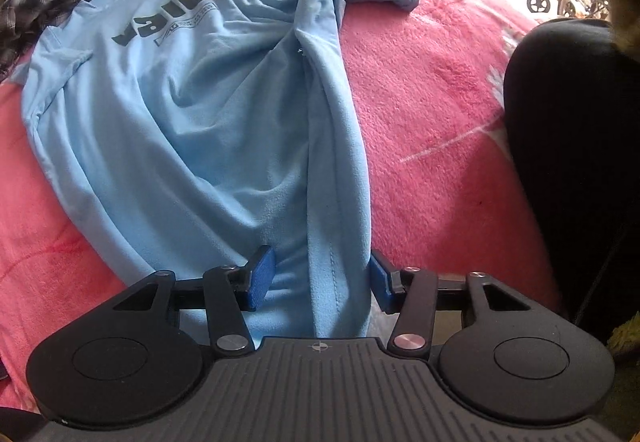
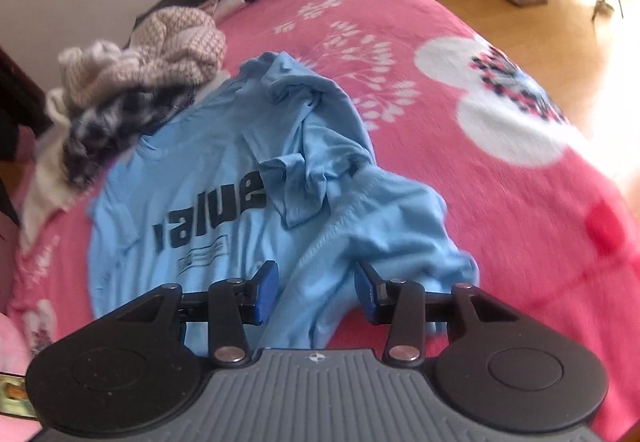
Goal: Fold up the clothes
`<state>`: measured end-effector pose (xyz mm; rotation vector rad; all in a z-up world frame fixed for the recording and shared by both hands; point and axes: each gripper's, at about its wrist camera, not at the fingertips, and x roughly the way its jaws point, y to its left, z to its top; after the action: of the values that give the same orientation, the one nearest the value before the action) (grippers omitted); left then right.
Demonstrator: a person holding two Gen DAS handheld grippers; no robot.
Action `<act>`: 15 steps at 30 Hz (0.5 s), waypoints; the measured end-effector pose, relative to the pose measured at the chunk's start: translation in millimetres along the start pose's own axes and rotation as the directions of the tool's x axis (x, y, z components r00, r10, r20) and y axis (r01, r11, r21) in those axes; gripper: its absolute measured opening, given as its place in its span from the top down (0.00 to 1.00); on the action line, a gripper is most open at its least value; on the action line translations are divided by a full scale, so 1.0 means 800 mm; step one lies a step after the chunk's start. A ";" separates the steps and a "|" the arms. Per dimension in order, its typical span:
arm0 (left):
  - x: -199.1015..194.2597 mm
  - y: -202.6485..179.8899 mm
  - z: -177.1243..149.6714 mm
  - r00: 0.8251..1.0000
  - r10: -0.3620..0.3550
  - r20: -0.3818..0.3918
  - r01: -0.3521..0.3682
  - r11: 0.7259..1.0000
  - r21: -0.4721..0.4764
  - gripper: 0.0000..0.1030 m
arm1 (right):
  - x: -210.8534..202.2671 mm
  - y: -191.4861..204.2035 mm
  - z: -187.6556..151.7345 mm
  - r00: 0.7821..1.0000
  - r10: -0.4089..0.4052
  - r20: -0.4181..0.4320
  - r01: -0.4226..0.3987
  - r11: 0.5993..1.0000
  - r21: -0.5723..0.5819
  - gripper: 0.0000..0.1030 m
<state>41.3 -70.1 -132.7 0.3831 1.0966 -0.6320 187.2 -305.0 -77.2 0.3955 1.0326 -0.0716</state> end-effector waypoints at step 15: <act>-0.002 0.003 -0.003 1.000 0.010 0.014 -0.010 1.000 -0.014 0.61 | 0.030 -0.031 0.008 0.984 -0.180 0.014 0.180 0.984 -0.009 0.94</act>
<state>40.6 -66.8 -132.2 0.3715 1.0849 -0.6174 198.8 -326.7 -101.9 0.2913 1.0532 -0.2308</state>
